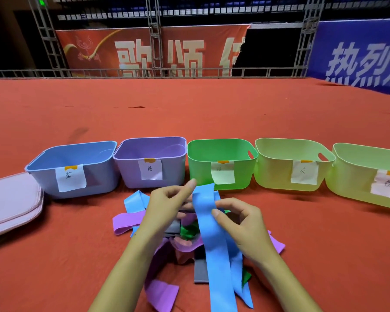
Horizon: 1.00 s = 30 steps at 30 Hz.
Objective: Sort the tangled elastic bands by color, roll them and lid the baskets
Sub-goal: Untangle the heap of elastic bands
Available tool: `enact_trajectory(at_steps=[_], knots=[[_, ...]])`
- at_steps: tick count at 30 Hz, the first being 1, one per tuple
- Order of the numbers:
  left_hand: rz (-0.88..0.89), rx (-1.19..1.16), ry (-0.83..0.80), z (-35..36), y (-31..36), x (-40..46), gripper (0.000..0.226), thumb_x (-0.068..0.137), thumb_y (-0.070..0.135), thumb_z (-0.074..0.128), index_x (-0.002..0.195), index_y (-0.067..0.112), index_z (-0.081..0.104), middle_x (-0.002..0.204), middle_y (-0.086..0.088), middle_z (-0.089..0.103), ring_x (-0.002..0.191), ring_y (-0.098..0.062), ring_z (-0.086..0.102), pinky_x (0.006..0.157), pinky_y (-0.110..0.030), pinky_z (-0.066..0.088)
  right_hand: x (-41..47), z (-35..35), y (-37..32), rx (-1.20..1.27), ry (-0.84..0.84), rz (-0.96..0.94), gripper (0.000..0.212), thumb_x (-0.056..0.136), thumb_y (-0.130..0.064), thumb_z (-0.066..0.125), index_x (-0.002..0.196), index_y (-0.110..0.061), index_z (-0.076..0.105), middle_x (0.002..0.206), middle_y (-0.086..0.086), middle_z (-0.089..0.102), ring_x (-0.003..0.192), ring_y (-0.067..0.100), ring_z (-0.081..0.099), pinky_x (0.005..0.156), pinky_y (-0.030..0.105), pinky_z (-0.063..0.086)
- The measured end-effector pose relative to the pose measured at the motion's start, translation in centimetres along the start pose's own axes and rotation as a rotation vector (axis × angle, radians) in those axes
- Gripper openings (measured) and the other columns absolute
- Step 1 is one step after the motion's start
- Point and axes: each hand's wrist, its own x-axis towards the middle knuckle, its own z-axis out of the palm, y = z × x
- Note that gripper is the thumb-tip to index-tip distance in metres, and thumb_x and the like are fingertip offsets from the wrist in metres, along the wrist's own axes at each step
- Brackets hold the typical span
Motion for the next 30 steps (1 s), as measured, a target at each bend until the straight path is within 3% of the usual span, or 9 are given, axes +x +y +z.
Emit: enact_trajectory(at_steps=[3, 6, 10, 14, 17, 21, 25, 28, 30], knots=[[0.037, -0.175, 0.042, 0.3, 0.5, -0.2, 0.024, 0.092, 0.020, 0.083, 0.111, 0.007, 0.078, 0.090, -0.005, 0.083, 0.081, -0.013, 0.077, 0.067, -0.025, 0.062, -0.1, -0.1, 0.2, -0.012, -0.028, 0.009, 0.019, 0.095, -0.004, 0.076, 0.105, -0.020, 0.080, 0.104, -0.006, 0.080, 0.096, 0.008, 0.072, 0.088, 0.030, 0.056], [0.120, -0.218, 0.073, 0.3, 0.4, 0.0, 0.031, 0.089, 0.008, 0.084, 0.118, 0.009, 0.074, 0.091, -0.009, 0.082, 0.082, -0.012, 0.076, 0.070, -0.027, 0.061, -0.1, -0.1, 0.4, -0.013, -0.036, 0.027, 0.023, 0.094, -0.005, 0.077, 0.105, -0.024, 0.080, 0.104, -0.009, 0.080, 0.097, 0.006, 0.072, 0.087, 0.030, 0.055], [0.202, -0.246, 0.066, 0.2, 0.3, -0.1, 0.037, 0.090, 0.005, 0.083, 0.124, 0.013, 0.071, 0.089, -0.007, 0.081, 0.083, -0.010, 0.074, 0.076, -0.025, 0.060, -0.2, -0.2, -0.1, -0.017, -0.049, 0.026, 0.025, 0.095, -0.006, 0.077, 0.112, -0.024, 0.078, 0.109, -0.010, 0.079, 0.095, 0.005, 0.072, 0.084, 0.026, 0.055], [0.236, -0.241, 0.083, -0.4, 0.7, -0.3, 0.017, 0.091, 0.006, 0.081, 0.109, 0.006, 0.078, 0.096, -0.009, 0.082, 0.087, -0.014, 0.076, 0.080, -0.026, 0.060, 0.0, -0.7, -0.4, 0.016, -0.030, 0.029, 0.031, 0.100, -0.004, 0.070, 0.124, -0.023, 0.074, 0.103, -0.016, 0.078, 0.071, -0.004, 0.063, 0.067, 0.012, 0.046], [0.165, -0.284, -0.021, -0.2, 1.0, -1.0, 0.013, 0.098, 0.011, 0.074, 0.107, 0.002, 0.078, 0.093, -0.013, 0.081, 0.079, -0.018, 0.075, 0.071, -0.030, 0.061, 0.2, -1.2, -0.5, 0.015, 0.010, 0.001, 0.033, 0.103, -0.007, 0.066, 0.130, -0.026, 0.071, 0.122, -0.012, 0.075, 0.093, 0.002, 0.068, 0.080, 0.021, 0.053], [0.150, -0.266, -0.063, 1.1, 1.0, -1.8, 0.014, 0.097, 0.013, 0.075, 0.103, 0.001, 0.079, 0.081, -0.011, 0.078, 0.068, -0.015, 0.071, 0.062, -0.026, 0.058, 0.1, -1.1, -1.0, -0.007, 0.007, -0.057, 0.036, 0.106, -0.003, 0.059, 0.131, -0.027, 0.069, 0.128, -0.016, 0.073, 0.126, 0.010, 0.066, 0.103, 0.027, 0.053], [0.150, -0.252, -0.025, 1.6, 1.1, -1.8, 0.014, 0.092, 0.010, 0.081, 0.099, -0.002, 0.078, 0.073, -0.011, 0.076, 0.060, -0.014, 0.067, 0.055, -0.024, 0.055, 0.1, -1.1, -1.2, -0.001, 0.019, -0.053, 0.048, 0.107, 0.005, 0.051, 0.141, -0.027, 0.062, 0.133, -0.010, 0.072, 0.127, 0.013, 0.066, 0.107, 0.039, 0.053], [0.161, -0.252, -0.017, 1.8, 1.3, -1.9, 0.014, 0.090, 0.009, 0.083, 0.096, -0.002, 0.077, 0.078, -0.021, 0.077, 0.062, -0.020, 0.071, 0.056, -0.029, 0.059, 0.1, -1.0, -1.1, 0.065, 0.010, 0.004, 0.055, 0.109, 0.000, 0.050, 0.156, -0.030, 0.043, 0.125, -0.002, 0.077, 0.106, 0.007, 0.074, 0.091, 0.029, 0.055], [0.163, -0.254, -0.004, 2.0, 1.4, -2.0, 0.012, 0.090, 0.008, 0.082, 0.095, -0.002, 0.076, 0.078, -0.023, 0.077, 0.063, -0.021, 0.071, 0.056, -0.031, 0.060, 0.0, -0.9, -1.1, 0.079, 0.022, 0.024, 0.056, 0.109, -0.003, 0.051, 0.158, -0.029, 0.039, 0.124, -0.005, 0.078, 0.114, 0.012, 0.073, 0.098, 0.035, 0.055]])
